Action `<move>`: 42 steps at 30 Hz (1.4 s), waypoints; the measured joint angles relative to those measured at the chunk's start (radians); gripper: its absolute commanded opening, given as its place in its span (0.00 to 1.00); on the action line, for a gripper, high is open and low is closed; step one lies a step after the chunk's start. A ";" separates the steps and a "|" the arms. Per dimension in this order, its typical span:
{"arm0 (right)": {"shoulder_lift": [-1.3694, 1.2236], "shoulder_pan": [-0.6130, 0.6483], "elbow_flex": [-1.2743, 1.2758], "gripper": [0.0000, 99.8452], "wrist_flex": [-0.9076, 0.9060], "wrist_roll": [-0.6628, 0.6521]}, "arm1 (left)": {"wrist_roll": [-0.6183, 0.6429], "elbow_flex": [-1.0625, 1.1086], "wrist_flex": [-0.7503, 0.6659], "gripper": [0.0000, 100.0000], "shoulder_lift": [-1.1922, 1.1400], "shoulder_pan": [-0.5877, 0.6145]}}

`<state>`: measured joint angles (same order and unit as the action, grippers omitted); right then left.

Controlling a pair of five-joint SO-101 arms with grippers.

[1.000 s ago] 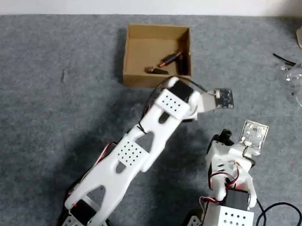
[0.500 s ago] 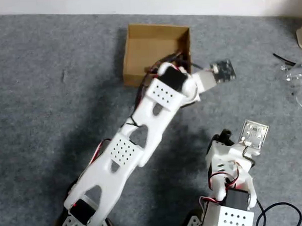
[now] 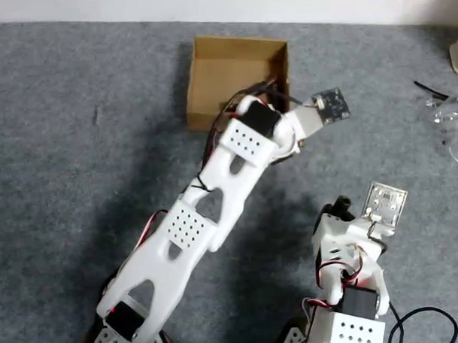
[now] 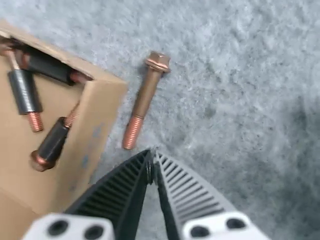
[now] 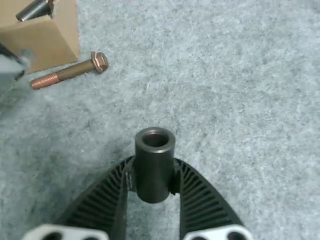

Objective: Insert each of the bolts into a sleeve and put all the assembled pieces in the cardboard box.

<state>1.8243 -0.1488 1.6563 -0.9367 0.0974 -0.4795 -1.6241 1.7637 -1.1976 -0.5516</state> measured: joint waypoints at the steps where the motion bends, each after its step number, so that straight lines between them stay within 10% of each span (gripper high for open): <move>1: 0.000 0.000 0.000 0.00 0.000 -0.002 | 0.006 0.000 0.000 0.01 0.015 0.002; 22: 0.000 0.000 0.000 0.00 0.000 -0.008 | 0.110 -0.002 0.002 0.01 0.683 0.005; 42: 0.000 0.000 0.000 0.00 0.000 -0.008 | 0.110 0.384 0.002 0.01 1.471 0.365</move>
<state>1.8243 -0.1488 1.6563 -0.9367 0.0898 -0.3690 -1.2405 1.7653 0.2739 -0.1864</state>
